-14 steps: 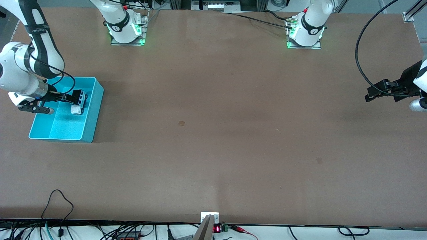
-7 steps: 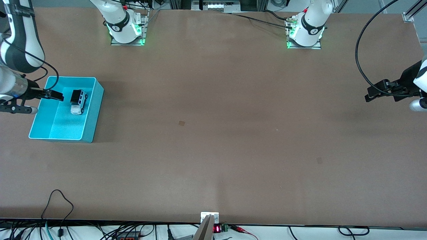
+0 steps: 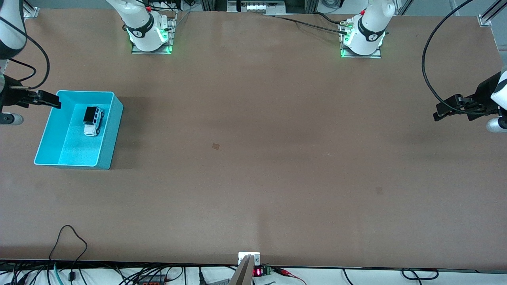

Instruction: Wind and store white jeep toy

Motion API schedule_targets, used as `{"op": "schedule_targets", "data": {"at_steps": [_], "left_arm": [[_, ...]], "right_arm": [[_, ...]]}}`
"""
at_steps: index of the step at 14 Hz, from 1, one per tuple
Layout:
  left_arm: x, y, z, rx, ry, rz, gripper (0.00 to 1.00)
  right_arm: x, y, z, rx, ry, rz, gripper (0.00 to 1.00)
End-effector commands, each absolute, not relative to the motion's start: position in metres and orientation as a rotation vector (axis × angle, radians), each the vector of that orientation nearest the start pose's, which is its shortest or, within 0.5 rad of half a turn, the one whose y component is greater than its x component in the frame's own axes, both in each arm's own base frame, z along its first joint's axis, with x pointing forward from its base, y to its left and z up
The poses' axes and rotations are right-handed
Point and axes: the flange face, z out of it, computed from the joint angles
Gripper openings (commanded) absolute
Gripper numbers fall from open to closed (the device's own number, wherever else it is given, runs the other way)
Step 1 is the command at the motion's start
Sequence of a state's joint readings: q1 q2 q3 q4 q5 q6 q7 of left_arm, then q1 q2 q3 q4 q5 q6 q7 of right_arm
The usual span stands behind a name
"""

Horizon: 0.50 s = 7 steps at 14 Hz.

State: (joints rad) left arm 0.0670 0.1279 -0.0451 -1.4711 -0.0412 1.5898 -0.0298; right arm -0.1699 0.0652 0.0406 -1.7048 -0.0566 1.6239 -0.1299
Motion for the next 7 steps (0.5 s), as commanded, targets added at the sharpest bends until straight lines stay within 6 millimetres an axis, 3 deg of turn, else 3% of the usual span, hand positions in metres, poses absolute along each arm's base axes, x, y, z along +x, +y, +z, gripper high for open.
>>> {"op": "schedule_targets", "data": {"at_steps": [1,4,7], "left_arm": [[0.593,0.009,0.601,-3.188,-0.066,0.014,1.00],[0.593,0.005,0.602,-3.188,-0.053,0.015,1.00],[0.593,0.003,0.602,-3.189,-0.049,0.010,1.00]], "right_arm": [[0.563,-0.080,0.557,-3.112,0.019,0.210,1.00],[0.561,-0.076,0.589,-3.118,0.002,0.194,1.00],[0.558,-0.069,0.594,-3.110,0.002,0.219,1.00]]}}
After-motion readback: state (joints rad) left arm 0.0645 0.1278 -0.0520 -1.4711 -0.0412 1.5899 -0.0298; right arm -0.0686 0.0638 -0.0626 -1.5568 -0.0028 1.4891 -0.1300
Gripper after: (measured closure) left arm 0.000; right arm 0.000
